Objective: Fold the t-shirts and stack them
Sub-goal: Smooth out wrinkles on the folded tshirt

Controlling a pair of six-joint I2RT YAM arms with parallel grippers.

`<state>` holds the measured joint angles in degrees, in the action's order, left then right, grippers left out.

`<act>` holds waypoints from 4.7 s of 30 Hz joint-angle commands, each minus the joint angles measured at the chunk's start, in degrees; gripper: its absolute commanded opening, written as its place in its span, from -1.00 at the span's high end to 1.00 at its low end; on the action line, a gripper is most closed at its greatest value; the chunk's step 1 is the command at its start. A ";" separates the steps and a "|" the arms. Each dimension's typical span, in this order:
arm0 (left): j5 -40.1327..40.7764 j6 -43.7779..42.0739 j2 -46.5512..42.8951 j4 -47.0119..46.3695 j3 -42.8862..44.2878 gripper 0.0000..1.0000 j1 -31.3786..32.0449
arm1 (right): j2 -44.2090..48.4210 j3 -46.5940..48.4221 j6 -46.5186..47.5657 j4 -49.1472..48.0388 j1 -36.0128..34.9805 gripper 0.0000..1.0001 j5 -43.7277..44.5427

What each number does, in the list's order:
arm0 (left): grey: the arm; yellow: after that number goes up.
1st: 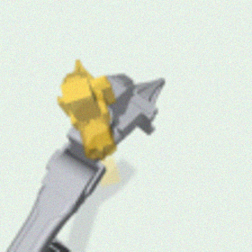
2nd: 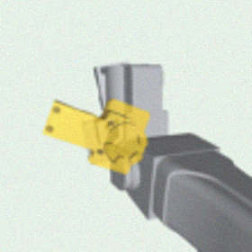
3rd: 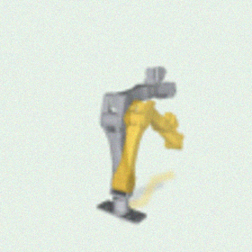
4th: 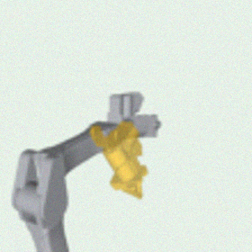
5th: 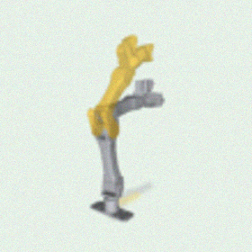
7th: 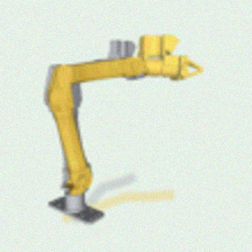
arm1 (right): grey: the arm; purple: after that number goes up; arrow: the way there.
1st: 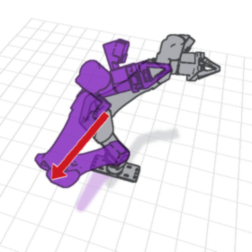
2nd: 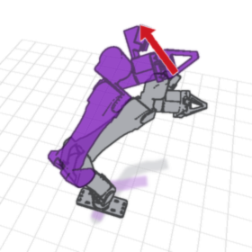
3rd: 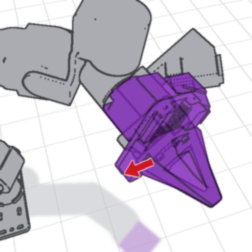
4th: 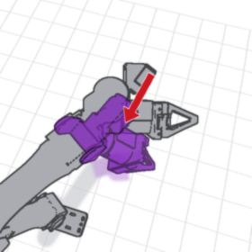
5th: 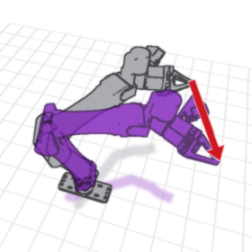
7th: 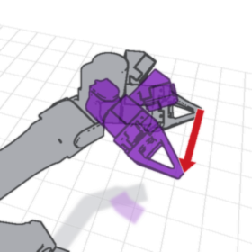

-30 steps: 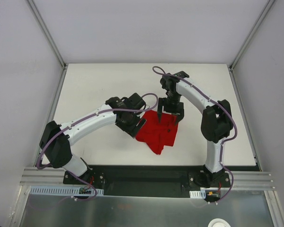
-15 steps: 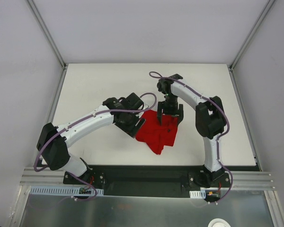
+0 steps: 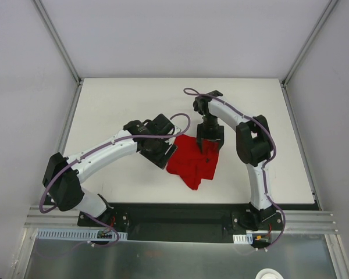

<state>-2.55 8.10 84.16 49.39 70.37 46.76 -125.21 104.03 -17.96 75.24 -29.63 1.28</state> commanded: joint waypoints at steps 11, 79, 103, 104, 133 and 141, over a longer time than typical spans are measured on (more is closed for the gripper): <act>-0.35 -1.24 0.04 0.27 1.26 -0.22 -0.62 | 3.48 -4.10 2.22 8.35 3.35 0.99 -0.84; -8.69 2.71 31.68 0.01 36.15 1.00 -1.15 | 29.06 -29.14 12.51 -6.58 12.40 0.99 -21.66; -20.75 8.25 43.90 -9.83 33.43 1.00 -8.17 | 4.98 -14.04 8.46 -7.13 7.39 0.99 -14.38; -20.40 8.16 43.55 -9.75 32.91 1.00 -8.96 | 3.41 -10.81 8.72 -6.34 7.39 0.99 -13.07; -6.69 5.18 15.96 -9.31 22.72 -0.13 -13.98 | 18.40 -5.92 9.43 -4.40 4.41 0.85 -17.00; -8.17 1.84 8.66 -8.34 6.72 -0.19 -13.98 | 26.07 -24.83 10.66 -6.60 -0.69 -0.14 -24.12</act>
<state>-11.42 12.45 91.44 38.26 82.35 32.32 -100.42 81.45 -7.99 68.12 -28.82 -18.74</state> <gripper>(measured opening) 0.593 0.518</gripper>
